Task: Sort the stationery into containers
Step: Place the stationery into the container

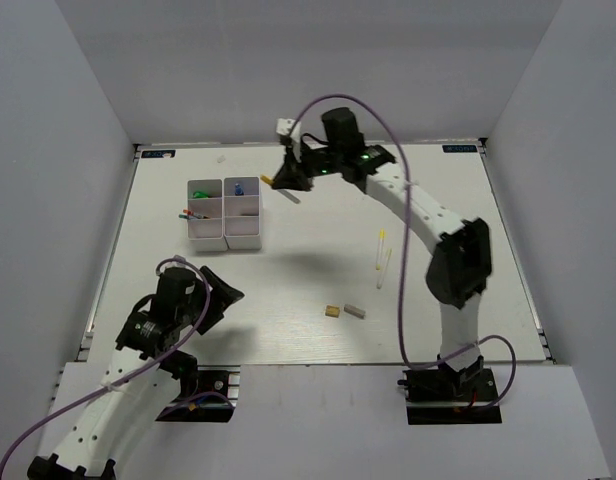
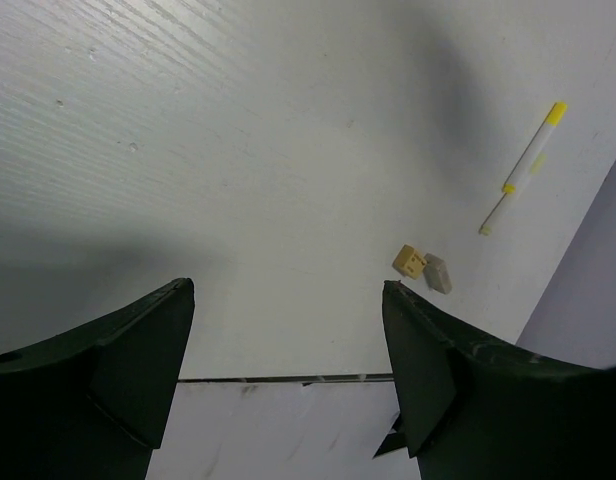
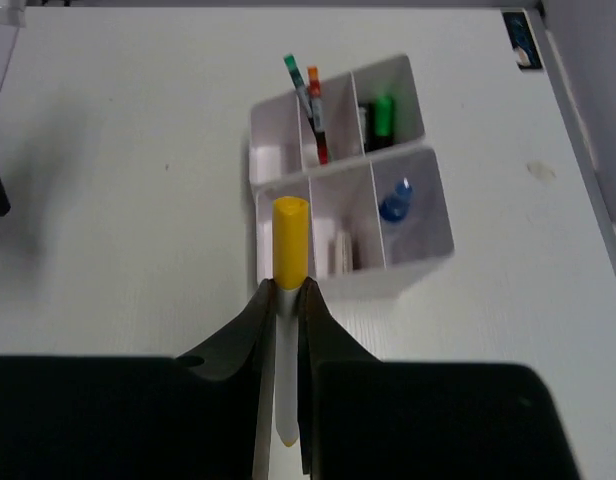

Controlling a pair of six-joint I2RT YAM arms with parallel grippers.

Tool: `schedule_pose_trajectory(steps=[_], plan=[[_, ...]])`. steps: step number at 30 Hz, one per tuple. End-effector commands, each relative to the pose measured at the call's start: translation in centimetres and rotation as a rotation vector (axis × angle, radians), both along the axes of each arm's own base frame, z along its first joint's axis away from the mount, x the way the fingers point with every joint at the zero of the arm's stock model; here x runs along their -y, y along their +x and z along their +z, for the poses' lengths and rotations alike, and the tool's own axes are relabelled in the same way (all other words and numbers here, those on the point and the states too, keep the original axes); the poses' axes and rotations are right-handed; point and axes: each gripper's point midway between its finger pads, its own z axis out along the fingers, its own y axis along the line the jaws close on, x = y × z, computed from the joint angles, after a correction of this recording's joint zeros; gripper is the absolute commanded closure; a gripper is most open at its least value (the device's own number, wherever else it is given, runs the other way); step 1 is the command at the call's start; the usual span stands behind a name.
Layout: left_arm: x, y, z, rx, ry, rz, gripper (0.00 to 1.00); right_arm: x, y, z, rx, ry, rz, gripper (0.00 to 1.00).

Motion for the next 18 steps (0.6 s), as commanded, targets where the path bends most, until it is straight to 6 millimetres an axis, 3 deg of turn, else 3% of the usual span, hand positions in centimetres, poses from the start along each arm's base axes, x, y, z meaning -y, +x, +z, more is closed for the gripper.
schedule_pose_trajectory(steps=[1, 2, 3, 5, 6, 7, 8, 10, 11, 12, 13, 15, 16, 18], plan=[[-0.5, -0.1, -0.2, -0.007, 0.017, 0.022, 0.15, -6.2, -0.7, 4.4, 0.109, 0.18, 0.172, 1.0], [-0.5, -0.1, -0.2, -0.007, 0.017, 0.022, 0.15, -7.4, -0.6, 4.9, 0.131, 0.208, 0.185, 1.0], [-0.4, -0.4, -0.1, -0.006, 0.009, 0.015, 0.15, -10.0, -1.5, 3.9, 0.124, 0.229, 0.231, 1.0], [-0.5, -0.6, -0.4, -0.013, 0.004, 0.023, 0.15, -12.6, -2.0, 5.1, 0.197, 0.308, 0.271, 1.0], [-0.5, -0.6, -0.2, -0.002, 0.0, 0.023, 0.15, -13.7, -2.8, 4.7, 0.166, 0.324, 0.29, 1.0], [-0.6, -0.8, -0.4, -0.013, 0.004, 0.023, 0.15, -14.2, -3.0, 4.0, 0.169, 0.336, 0.305, 1.0], [-0.6, -0.8, -0.2, -0.002, 0.0, 0.023, 0.15, -15.2, -3.4, 5.0, 0.23, 0.405, 0.321, 1.0], [-0.5, -1.2, -0.2, -0.014, -0.01, 0.023, 0.15, -17.0, -4.3, 2.9, 0.179, 0.413, 0.338, 1.0], [-0.5, -1.2, -0.2, -0.014, -0.01, 0.023, 0.15, -17.5, -4.6, 4.7, 0.245, 0.479, 0.358, 1.0], [-0.6, -1.4, -0.4, -0.023, -0.006, 0.023, 0.15, -17.9, -4.7, 4.5, 0.242, 0.491, 0.361, 1.0], [-0.7, -1.6, -0.5, -0.027, -0.005, 0.023, 0.15, -19.0, -5.0, 2.8, 0.197, 0.5, 0.367, 1.0], [-0.7, -1.6, -0.5, -0.027, -0.005, 0.023, 0.15, -19.7, -5.0, 3.4, 0.216, 0.527, 0.369, 1.0], [-0.7, -1.8, -0.6, -0.035, -0.002, 0.023, 0.15, -21.0, -5.1, 1.8, 0.208, 0.522, 0.36, 1.0], [-0.7, -1.8, -0.5, -0.027, -0.005, 0.023, 0.15, -22.0, -5.3, 0.7, 0.209, 0.52, 0.359, 1.0]])
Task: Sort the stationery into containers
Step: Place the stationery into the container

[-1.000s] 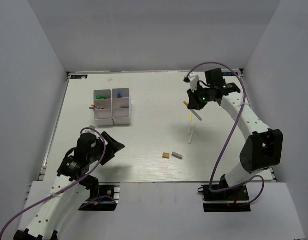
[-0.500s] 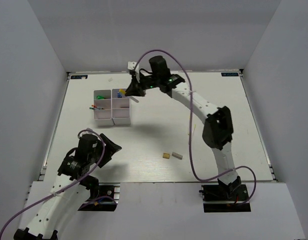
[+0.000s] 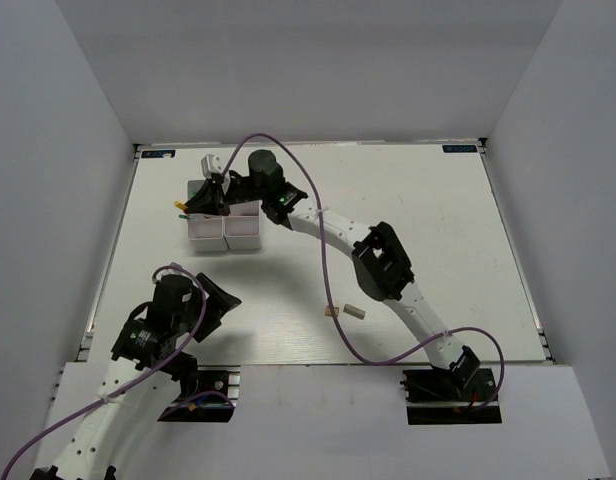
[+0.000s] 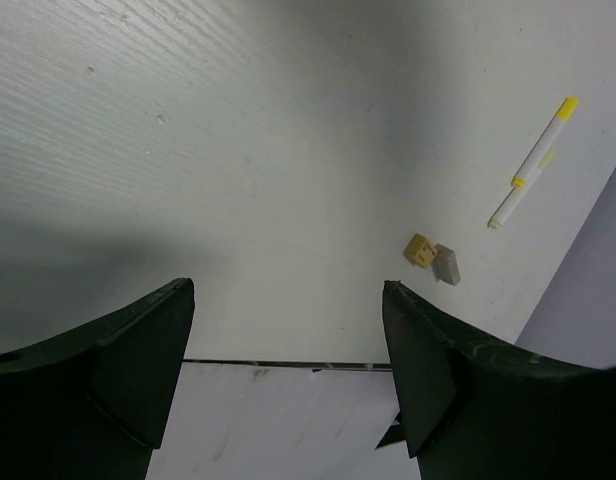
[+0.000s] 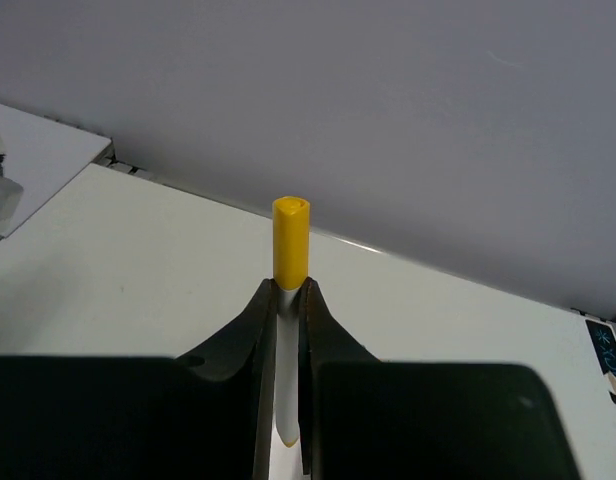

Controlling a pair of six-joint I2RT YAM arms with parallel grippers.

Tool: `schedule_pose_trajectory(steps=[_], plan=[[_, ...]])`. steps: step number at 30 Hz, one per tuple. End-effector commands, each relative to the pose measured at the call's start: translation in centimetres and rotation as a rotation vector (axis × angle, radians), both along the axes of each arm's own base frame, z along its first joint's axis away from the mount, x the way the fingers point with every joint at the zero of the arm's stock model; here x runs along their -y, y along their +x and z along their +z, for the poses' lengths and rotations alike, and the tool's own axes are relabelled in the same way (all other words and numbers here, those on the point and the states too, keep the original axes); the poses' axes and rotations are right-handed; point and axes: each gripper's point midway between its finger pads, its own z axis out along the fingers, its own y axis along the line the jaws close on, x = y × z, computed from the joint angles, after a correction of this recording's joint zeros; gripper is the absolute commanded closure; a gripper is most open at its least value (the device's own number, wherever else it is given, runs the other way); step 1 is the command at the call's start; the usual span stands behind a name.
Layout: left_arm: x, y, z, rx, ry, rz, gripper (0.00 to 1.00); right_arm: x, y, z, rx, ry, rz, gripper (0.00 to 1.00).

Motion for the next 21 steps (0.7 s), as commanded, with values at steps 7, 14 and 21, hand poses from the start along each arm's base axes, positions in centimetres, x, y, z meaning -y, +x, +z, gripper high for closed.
schedule_pose_trajectory(steps=[7, 14, 21], plan=[[0.0, -0.3, 0.2, -0.003, 0.004, -0.013, 0.13, -2.3, 1.5, -1.7, 0.053, 0.09, -0.088, 1.0], [0.2, -0.5, 0.1, -0.013, 0.0, -0.033, 0.13, -2.6, 3.1, -4.5, 0.048, 0.058, -0.154, 0.94], [0.3, -0.2, 1.1, 0.018, 0.003, -0.046, 0.13, -2.2, 2.3, -4.1, 0.049, 0.05, -0.127, 0.57]])
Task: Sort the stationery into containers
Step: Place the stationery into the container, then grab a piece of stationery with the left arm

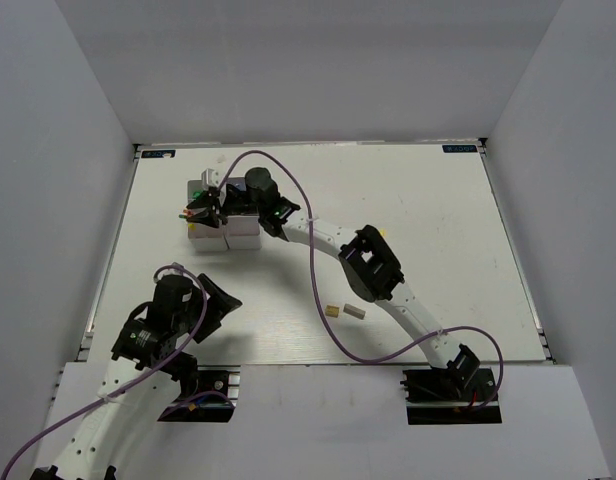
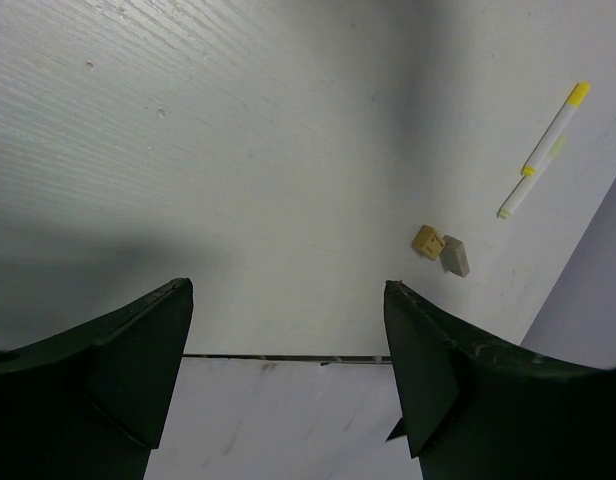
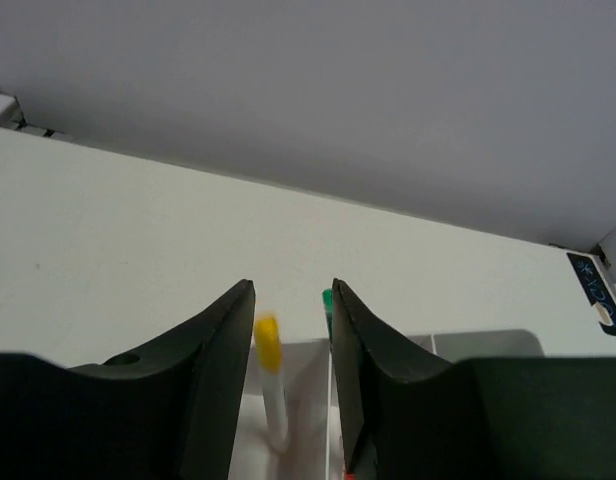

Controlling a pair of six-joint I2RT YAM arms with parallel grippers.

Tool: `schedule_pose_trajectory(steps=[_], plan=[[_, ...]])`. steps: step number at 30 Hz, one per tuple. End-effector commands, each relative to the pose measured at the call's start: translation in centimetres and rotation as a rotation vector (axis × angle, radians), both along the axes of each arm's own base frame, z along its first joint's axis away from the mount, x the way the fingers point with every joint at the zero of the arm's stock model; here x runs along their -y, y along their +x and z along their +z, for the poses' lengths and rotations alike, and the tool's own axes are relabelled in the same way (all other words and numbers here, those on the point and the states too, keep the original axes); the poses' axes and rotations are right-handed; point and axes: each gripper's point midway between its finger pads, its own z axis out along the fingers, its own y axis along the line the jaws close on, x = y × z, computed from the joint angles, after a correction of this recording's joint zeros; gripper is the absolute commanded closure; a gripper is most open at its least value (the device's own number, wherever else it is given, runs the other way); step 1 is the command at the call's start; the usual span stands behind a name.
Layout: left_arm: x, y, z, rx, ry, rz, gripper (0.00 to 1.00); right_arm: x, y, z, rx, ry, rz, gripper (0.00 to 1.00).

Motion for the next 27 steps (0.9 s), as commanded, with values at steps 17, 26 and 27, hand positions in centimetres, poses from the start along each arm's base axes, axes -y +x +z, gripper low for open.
schedule_pose_trajectory(steps=[17, 26, 27], plan=[[7.2, 7.4, 6.5, 0.236, -0.065, -0.417, 0.7, 15.9, 2.8, 16.0, -0.041, -0.023, -0.36, 0.83], [16.9, 14.2, 9.2, 0.308, -0.142, -0.676, 0.67, 35.8, 6.8, 10.5, -0.187, -0.396, -0.969, 0.58], [18.9, 14.2, 7.2, 0.248, -0.139, -0.721, 0.62, 38.0, 6.0, 7.8, -0.262, -0.506, -1.006, 0.57]])
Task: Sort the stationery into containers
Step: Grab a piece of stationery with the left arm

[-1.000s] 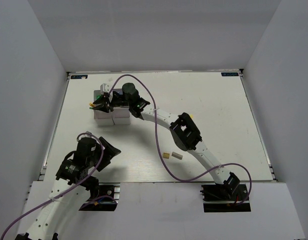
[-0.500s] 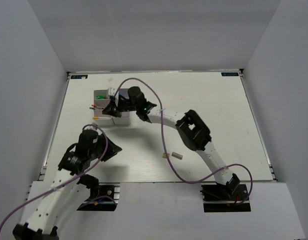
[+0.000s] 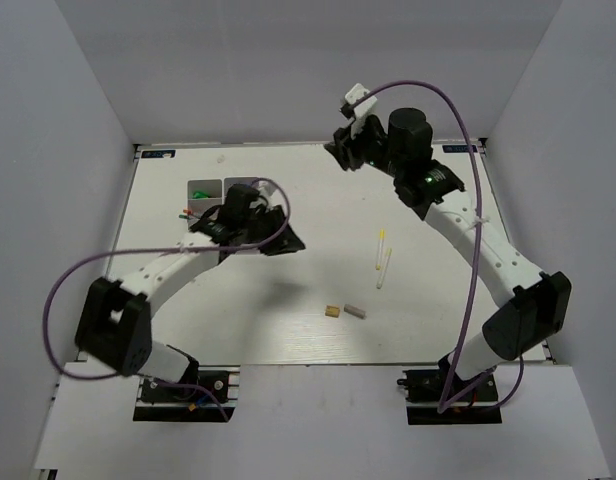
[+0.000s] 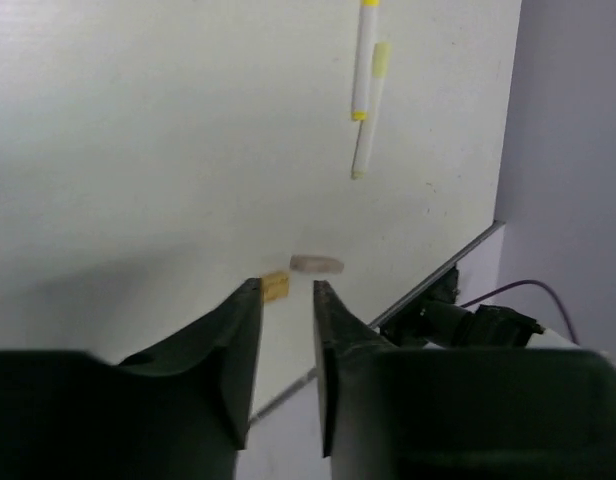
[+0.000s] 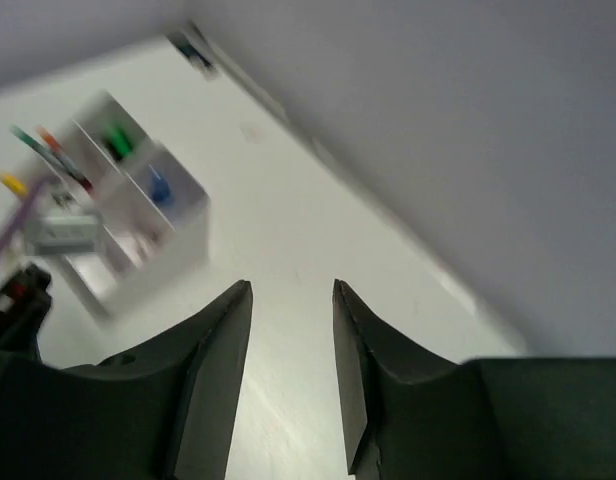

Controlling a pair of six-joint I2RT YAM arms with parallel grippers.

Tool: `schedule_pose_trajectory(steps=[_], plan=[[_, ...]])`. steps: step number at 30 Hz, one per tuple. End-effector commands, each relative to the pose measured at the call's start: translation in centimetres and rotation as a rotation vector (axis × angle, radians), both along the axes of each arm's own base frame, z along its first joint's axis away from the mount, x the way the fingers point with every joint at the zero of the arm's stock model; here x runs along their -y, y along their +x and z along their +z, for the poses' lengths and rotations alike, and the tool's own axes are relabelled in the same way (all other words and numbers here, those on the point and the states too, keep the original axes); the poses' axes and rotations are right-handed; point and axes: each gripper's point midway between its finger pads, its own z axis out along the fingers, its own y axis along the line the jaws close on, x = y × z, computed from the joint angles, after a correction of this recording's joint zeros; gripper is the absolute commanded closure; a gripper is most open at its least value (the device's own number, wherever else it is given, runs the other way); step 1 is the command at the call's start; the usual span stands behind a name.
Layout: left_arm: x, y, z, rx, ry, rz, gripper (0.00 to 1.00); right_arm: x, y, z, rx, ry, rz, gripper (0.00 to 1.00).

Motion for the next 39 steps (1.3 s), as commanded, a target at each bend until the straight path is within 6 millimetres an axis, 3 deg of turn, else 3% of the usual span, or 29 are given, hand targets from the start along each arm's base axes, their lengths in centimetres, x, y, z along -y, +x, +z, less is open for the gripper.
schedule_pose_trajectory(steps=[1, 2, 3, 4, 5, 6, 8, 9, 10, 11, 12, 13, 15, 16, 17, 19, 21, 33, 39], plan=[[5.9, 1.5, 1.8, 0.091, -0.044, -0.173, 0.58, 10.3, 2.0, -12.9, -0.394, -0.276, -0.349, 0.56], [7.2, 2.4, 2.8, 0.114, -0.033, -0.19, 0.54, 11.8, 1.9, -13.9, -0.434, -0.292, -0.378, 0.56], [8.0, 2.8, 2.2, 0.104, -0.001, -0.184, 0.43, 15.0, 1.0, -16.6, -0.537, -0.341, -0.439, 0.56], [9.7, 2.4, -0.1, 0.063, 0.044, -0.221, 0.37, 17.3, 1.0, -17.0, -0.569, -0.33, -0.489, 0.57], [10.7, 2.9, 0.5, 0.068, 0.059, -0.224, 0.34, 19.5, 0.8, -17.2, -0.593, -0.317, -0.533, 0.61], [11.2, 3.4, -0.1, 0.069, 0.095, -0.208, 0.31, 20.5, -0.6, -19.6, -0.671, -0.33, -0.543, 0.66], [13.6, 4.0, -1.2, 0.063, 0.132, -0.225, 0.28, 23.5, -1.8, -19.5, -0.721, -0.277, -0.608, 0.79], [13.8, 4.2, -2.0, 0.053, 0.174, -0.213, 0.28, 24.2, -2.9, -21.3, -0.772, -0.281, -0.621, 0.83], [15.5, 4.6, -0.8, 0.083, 0.168, -0.221, 0.28, 24.8, -3.3, -21.3, -0.785, -0.268, -0.635, 0.95], [16.1, 4.9, -1.1, 0.085, 0.185, -0.219, 0.28, 26.5, -4.1, -21.4, -0.811, -0.231, -0.689, 1.0], [16.4, 5.1, -3.3, 0.054, 0.245, -0.211, 0.28, 27.1, -4.4, -21.7, -0.825, -0.223, -0.704, 1.0], [17.6, 5.9, -1.9, 0.086, 0.236, -0.205, 0.29, 27.4, -4.9, -22.4, -0.848, -0.223, -0.711, 1.0], [18.7, 6.4, -2.8, 0.102, 0.29, -0.198, 0.32, 29.0, -6.0, -23.1, -0.896, -0.191, -0.742, 1.0], [19.3, 6.8, -2.0, 0.114, 0.303, -0.19, 0.36, 29.1, -6.8, -23.7, -0.921, -0.179, -0.74, 1.0], [19.2, 7.4, -4.1, 0.091, 0.351, -0.178, 0.37, 29.2, -7.0, -23.8, -0.931, -0.175, -0.736, 1.0], [19.9, 7.6, -4.2, 0.111, 0.409, -0.159, 0.41, 29.1, -7.6, -23.9, -0.944, -0.146, -0.727, 1.0], [20.2, 8.0, -6.0, 0.105, 0.452, -0.15, 0.44, 29.1, -7.8, -23.6, -0.943, -0.118, -0.717, 1.0], [23.7, 9.4, -7.0, 0.149, 0.393, -0.138, 0.44, 28.7, -10.5, -25.6, -0.986, -0.066, -0.681, 0.97], [24.1, 9.5, -7.9, 0.145, 0.383, -0.146, 0.44, 28.1, -11.4, -26.2, -1.004, -0.03, -0.654, 0.95]])
